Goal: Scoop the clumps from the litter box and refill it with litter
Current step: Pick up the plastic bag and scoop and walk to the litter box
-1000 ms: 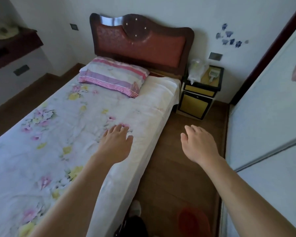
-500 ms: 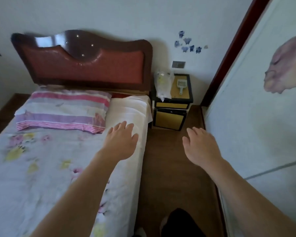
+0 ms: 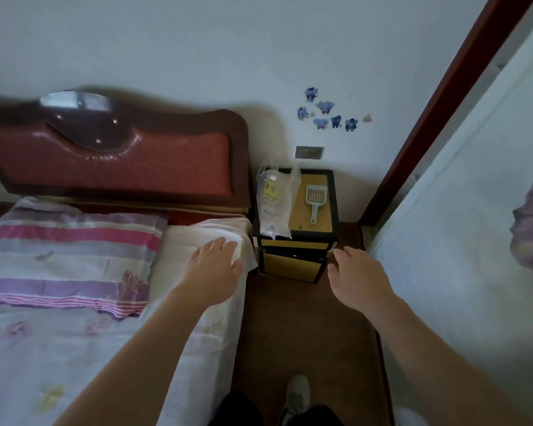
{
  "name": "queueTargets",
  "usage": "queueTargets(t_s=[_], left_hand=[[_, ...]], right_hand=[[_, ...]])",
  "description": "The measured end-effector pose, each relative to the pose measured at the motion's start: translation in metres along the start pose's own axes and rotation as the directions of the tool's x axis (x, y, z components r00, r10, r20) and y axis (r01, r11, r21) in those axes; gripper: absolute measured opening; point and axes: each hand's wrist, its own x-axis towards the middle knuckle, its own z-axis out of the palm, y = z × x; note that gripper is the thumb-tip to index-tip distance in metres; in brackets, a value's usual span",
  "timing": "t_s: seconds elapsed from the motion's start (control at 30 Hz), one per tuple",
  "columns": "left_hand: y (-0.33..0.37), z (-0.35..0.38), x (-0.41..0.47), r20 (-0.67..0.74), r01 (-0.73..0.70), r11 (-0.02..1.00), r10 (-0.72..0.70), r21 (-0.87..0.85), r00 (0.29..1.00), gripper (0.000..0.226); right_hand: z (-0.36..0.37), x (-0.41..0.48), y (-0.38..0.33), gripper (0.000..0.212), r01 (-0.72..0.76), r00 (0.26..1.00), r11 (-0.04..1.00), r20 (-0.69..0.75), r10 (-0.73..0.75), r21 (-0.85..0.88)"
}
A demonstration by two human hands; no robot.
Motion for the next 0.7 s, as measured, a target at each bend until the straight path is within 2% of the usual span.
queueTargets(t_s=[0.27,0.43,0.7], left_hand=[[-0.007,-0.008,0.14,0.047,0.017,0.999,-0.016,-0.028,0.999,0.048],[-0.012,0.003,0.245,0.081,-0.019,0.998,0.024,-0.059,0.996,0.047],[-0.021,0.041,0.38,0.211,0.051,0.991,-0.024,-0.124,0.977,0.055]], right_hand=[[-0.022,0.139,0.007,0.04,0.002,1.0,1.0,0.011,-0.002,0.018],[-0.008,0.222,0.011,0.04,-0.107,0.993,0.993,0.064,0.103,0.051],[0.036,0.337,0.033,0.04,-0.26,0.946,0.957,0.23,0.226,0.127]])
